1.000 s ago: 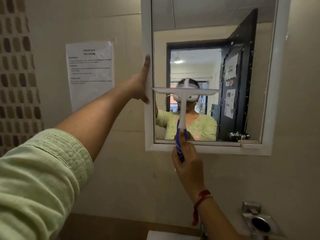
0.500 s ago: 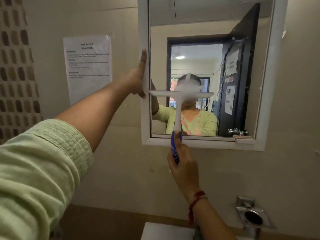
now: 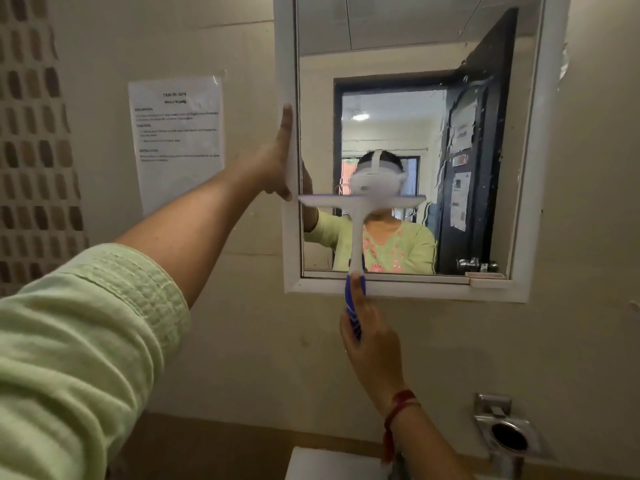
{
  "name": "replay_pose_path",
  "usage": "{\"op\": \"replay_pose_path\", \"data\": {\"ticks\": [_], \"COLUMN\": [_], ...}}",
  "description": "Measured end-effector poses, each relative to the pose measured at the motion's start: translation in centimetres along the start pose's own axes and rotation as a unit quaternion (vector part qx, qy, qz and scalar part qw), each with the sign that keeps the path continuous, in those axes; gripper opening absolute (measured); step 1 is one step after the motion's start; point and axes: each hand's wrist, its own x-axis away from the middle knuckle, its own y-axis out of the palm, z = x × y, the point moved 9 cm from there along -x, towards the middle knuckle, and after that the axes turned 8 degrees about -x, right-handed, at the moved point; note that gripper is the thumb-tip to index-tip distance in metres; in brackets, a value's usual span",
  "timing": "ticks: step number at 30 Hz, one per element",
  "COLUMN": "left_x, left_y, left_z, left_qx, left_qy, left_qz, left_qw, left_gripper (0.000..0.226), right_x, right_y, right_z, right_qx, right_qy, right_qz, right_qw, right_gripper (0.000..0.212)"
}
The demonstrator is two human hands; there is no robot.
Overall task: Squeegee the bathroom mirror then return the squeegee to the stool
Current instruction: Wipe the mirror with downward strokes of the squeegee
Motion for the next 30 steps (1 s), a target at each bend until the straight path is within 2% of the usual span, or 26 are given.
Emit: {"op": "replay_pose_path", "data": {"ticks": [4, 10, 18, 26, 30], "left_x": [-0.3, -0.3, -0.8, -0.8, -0.4], "left_y": [0.1, 0.2, 0.4, 0.3, 0.2], "left_z": [-0.2, -0.2, -0.4, -0.3, -0.3], "left_qx": [-0.004, 0.016, 0.023, 0.022, 0.013], "left_qy": [0.010, 0.017, 0.020, 0.016, 0.009], "left_qz": [0.001, 0.005, 0.008, 0.013, 0.010], "left_qw": [1.000, 1.000, 0.999, 1.000, 1.000], "left_gripper": [0.139, 0.138, 0.138, 0.138, 0.136], "right_x": [2.0, -4.6, 3.2, -3.0, 0.7], "right_y": [0.7, -1.2, 2.0, -0.2, 1.1], "right_z": [0.5, -2.0, 1.1, -0.8, 0.3], "right_qx": [-0.026, 0.003, -0.022, 0.004, -0.017], "right_qy": [0.017, -0.021, 0.039, 0.001, 0.020], "right_qz": [-0.002, 0.063, 0.000, 0.040, 0.007], "right_qw": [1.000, 0.998, 0.999, 0.999, 1.000], "right_gripper": [0.079, 0.074, 0.086, 0.081, 0.082]}}
